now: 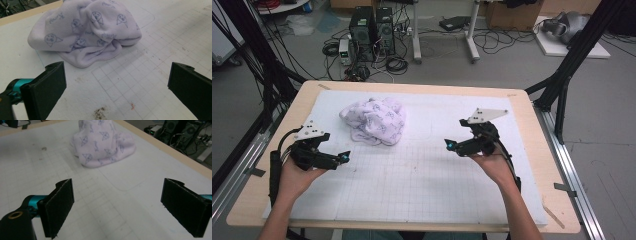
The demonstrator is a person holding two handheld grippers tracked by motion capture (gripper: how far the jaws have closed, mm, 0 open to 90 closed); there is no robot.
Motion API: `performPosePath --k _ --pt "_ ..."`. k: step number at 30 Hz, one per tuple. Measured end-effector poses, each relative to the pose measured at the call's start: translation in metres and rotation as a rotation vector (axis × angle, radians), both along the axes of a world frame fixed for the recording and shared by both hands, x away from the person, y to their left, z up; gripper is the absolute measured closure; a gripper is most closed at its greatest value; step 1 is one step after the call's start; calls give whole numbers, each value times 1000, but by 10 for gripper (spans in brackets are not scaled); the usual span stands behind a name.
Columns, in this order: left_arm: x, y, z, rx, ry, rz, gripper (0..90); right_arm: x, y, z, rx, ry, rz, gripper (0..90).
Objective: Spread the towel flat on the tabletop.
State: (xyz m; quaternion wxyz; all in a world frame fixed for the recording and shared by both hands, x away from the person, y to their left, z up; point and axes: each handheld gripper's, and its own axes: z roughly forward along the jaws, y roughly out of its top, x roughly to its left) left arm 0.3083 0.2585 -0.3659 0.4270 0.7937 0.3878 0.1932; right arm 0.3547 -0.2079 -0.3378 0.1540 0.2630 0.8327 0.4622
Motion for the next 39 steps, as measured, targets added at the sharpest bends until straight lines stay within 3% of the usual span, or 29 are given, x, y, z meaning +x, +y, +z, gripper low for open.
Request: performPosePath --k 4,7,10,18,22,27,28,30,31,39 --pt "7 -1 3 -1 0 4 22 18 21 7 -8 17 26 140" --pt "10 -1 5 -12 -10 4 74 26 29 8 -12 12 38 149" --pt "19 -1 9 -15 -13 10 84 39 52 12 -28 21 64 160" --pt "37 -5 7 -3 -23 22 163 56 85 5 -47 27 101 218" --pt "48 -5 -2 8 -22 33 254 67 110 -13 -51 55 140 266" --pt "62 -6 -14 31 -24 54 368 75 124 -26 -57 61 157 317" --pt "66 -6 -18 30 -12 48 396 79 132 -35 -62 84 161 327" --pt "73 -8 -25 34 16 37 415 81 134 -38 -67 86 168 335" --pt "78 -11 -32 45 35 35 438 84 141 -47 -74 113 175 345" --pt "95 -19 -55 65 110 22 570 92 154 -75 -95 157 171 389"
